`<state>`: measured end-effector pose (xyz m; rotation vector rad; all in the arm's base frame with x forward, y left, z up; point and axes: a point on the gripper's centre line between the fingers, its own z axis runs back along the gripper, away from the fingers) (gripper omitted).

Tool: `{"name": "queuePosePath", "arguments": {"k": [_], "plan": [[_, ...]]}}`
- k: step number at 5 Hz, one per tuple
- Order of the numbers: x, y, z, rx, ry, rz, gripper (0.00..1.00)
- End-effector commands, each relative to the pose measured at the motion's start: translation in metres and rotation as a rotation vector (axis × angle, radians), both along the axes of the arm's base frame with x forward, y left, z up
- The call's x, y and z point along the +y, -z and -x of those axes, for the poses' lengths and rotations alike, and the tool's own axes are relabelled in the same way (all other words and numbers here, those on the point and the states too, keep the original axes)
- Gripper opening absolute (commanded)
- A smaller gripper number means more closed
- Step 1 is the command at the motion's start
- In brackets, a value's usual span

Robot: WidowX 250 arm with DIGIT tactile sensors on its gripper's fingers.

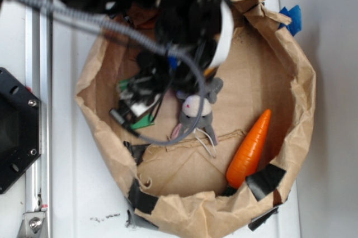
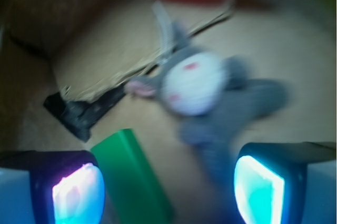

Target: Grab the green block.

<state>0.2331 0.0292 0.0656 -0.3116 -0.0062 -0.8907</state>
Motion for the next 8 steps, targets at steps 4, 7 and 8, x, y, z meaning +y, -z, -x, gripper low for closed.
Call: {"name": "queuePosePath", "arguments": {"k": [4,7,8], "plan": [[-0.019,0.002,0.028,-0.02,0.083,-0.049,1.0],[-0.026,0.032,0.021,-0.165,0.074,-0.138,1.0],[-0.028,0.038,0.015,-0.171,0.075,-0.123,1.0]]}}
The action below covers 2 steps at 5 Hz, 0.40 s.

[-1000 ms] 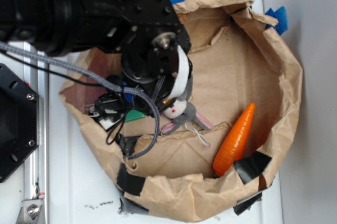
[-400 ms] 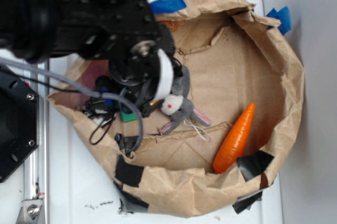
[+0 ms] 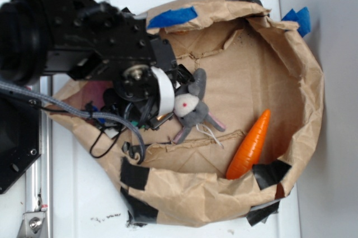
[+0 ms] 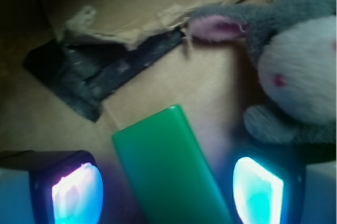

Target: Grab the green block.

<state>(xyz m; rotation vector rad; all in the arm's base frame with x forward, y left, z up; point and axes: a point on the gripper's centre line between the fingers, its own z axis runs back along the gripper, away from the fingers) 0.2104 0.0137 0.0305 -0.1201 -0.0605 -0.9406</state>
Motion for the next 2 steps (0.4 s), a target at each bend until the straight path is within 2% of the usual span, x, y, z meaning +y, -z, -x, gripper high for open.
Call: {"name": "queuePosePath", "arguments": {"k": [1,2], "plan": [[-0.015,0.0074,-0.0118,-0.052,0.049,0.009,1.0],[-0.0148,0.0055,-0.0134,-0.066,0.044,0.017,1.0]]}}
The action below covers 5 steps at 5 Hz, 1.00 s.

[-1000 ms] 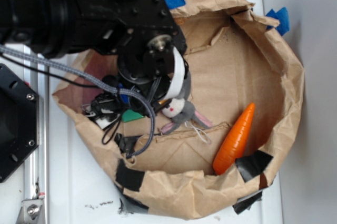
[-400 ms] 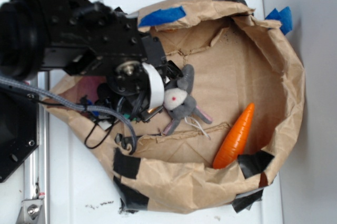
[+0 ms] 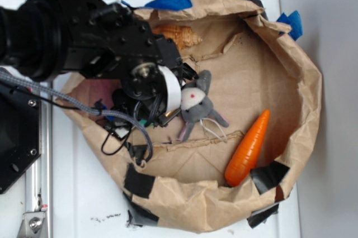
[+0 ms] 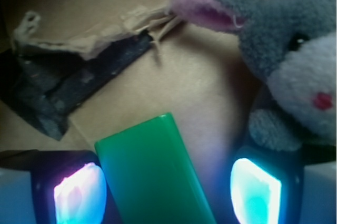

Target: Grab the green block.

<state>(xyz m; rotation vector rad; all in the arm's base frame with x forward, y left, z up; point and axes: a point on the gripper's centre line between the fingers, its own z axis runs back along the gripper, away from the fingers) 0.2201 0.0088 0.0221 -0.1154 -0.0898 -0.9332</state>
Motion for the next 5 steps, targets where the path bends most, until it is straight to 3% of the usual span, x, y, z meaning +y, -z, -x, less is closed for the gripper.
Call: {"name": "queuePosePath", "arguments": {"k": [1,5], "plan": [[-0.008,-0.005,-0.003,-0.055,0.038,0.014,0.0],[0.0,-0.031,-0.013,-0.103,-0.009,0.044,0.0]]}}
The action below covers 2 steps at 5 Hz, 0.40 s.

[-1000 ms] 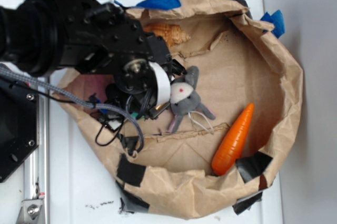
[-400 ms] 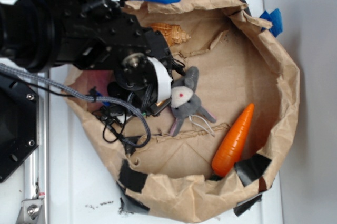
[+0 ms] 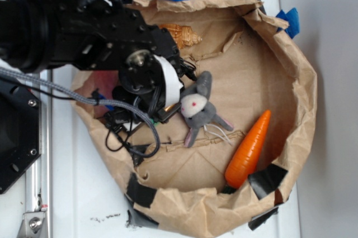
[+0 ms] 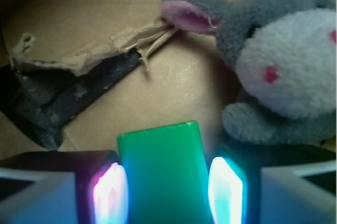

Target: Grab the green block.

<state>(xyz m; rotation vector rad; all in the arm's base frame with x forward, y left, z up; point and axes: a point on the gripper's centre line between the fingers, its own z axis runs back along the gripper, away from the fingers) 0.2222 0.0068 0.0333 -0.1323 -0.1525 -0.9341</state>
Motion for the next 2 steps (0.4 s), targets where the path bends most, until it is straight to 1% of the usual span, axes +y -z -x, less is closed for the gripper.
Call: {"name": "queuePosePath", "arguments": {"k": [1,2], "plan": [[0.003,-0.039,-0.013,-0.064,-0.082,0.008,0.0],[0.016,-0.079,-0.014,-0.059,-0.334,0.048,0.0]]}}
